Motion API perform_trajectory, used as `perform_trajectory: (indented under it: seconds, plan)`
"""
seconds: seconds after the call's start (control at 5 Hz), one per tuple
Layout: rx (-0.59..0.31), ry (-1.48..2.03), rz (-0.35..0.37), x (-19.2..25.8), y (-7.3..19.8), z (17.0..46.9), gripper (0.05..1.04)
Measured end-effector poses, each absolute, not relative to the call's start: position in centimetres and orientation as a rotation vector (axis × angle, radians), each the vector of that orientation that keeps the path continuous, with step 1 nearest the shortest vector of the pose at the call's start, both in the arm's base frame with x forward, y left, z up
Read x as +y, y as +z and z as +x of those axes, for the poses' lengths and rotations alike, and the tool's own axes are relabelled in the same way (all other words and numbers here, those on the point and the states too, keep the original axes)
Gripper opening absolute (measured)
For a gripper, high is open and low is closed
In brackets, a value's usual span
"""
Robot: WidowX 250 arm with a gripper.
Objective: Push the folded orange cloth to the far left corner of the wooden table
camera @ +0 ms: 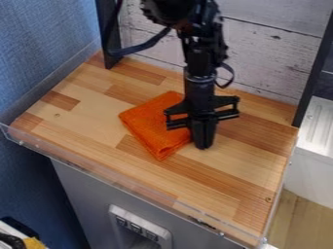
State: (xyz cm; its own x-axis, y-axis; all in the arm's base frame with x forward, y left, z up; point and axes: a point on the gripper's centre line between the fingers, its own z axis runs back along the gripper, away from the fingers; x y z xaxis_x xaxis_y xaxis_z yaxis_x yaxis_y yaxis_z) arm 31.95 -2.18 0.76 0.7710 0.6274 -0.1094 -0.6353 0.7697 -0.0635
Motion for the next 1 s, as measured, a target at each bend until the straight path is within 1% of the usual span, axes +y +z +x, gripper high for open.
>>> perform_trajectory:
  seconds: [0.2, 0.4, 0.6, 1.0]
  plan:
    - [0.040, 0.531, -0.118, 0.2, 0.8, 32.7, 0.064]
    - [-0.006, 0.389, -0.119, 2.5, 0.8, 33.6, 0.064]
    - [-0.042, 0.265, -0.094, 4.8, 0.8, 34.3, 0.064]
    - [-0.059, 0.083, -0.019, 7.9, 1.2, 34.6, 0.064]
